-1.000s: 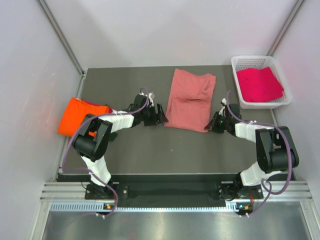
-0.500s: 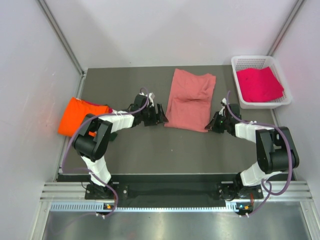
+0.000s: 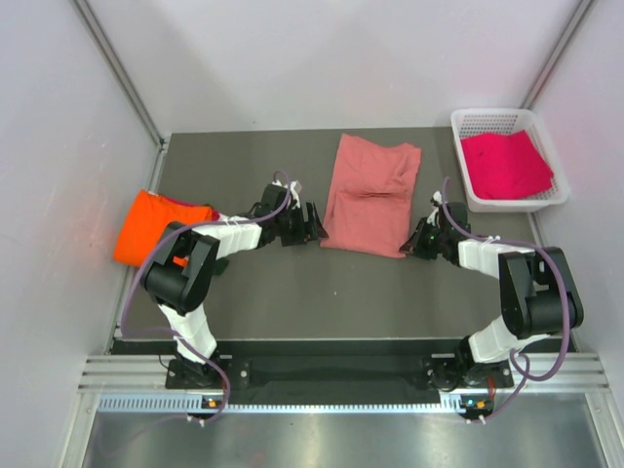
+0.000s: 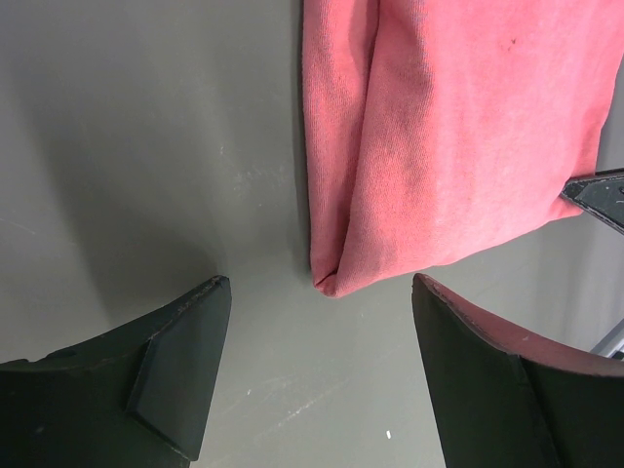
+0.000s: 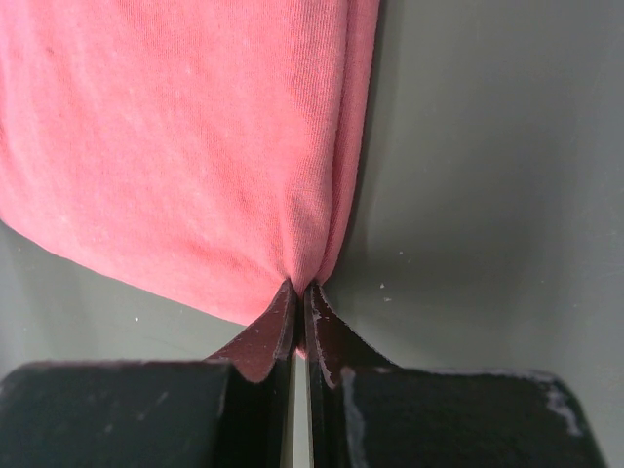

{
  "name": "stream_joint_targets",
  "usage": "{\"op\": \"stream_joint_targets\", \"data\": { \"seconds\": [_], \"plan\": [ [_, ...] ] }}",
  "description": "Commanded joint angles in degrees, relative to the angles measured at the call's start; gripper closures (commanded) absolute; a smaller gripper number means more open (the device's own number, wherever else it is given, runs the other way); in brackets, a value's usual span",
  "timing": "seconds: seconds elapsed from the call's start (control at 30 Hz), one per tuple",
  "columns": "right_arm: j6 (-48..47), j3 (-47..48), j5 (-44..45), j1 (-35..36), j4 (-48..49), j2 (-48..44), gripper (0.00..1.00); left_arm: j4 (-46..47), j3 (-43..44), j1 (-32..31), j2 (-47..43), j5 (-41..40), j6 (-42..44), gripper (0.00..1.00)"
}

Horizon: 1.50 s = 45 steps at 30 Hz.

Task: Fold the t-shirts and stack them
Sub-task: Fold the tshirt

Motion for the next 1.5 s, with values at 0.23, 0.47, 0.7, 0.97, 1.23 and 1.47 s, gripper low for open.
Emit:
{"op": "stream_joint_targets", "data": {
  "seconds": [0.23, 0.47, 0.7, 0.97, 1.23, 1.47],
  "plan": [
    [-1.5, -0.4, 1.6, -0.3, 1.3, -2.0, 1.00, -1.3, 0.4, -0.4, 0.1, 0.0, 0.4, 0.20],
    [-1.5, -0.3, 1.6, -0.3, 1.3, -1.8, 1.00, -1.1, 0.1, -0.4, -0.4, 0.1, 0.4, 0.19],
    [-1.5, -0.2, 1.6, -0.3, 1.3, -1.6, 1.00, -1.1, 0.2, -0.5, -0.3, 0.2, 0.3, 0.19],
    [-1.5, -0.2, 1.6, -0.2, 1.2, -1.6, 1.00, -1.1, -0.3, -0.6, -0.8, 0.1, 0.2, 0.19],
    [-1.4, -0.3, 1.6, -0.3, 1.2, -1.6, 1.00, -0.7, -1.1, -0.9, -1.7, 0.1, -0.5, 0.18],
    [-1.4, -0.4, 1.8, -0.3, 0.9, -1.8, 1.00, -0.6, -2.1, -0.9, -1.7, 0.7, -1.4, 0.17]
  ]
}}
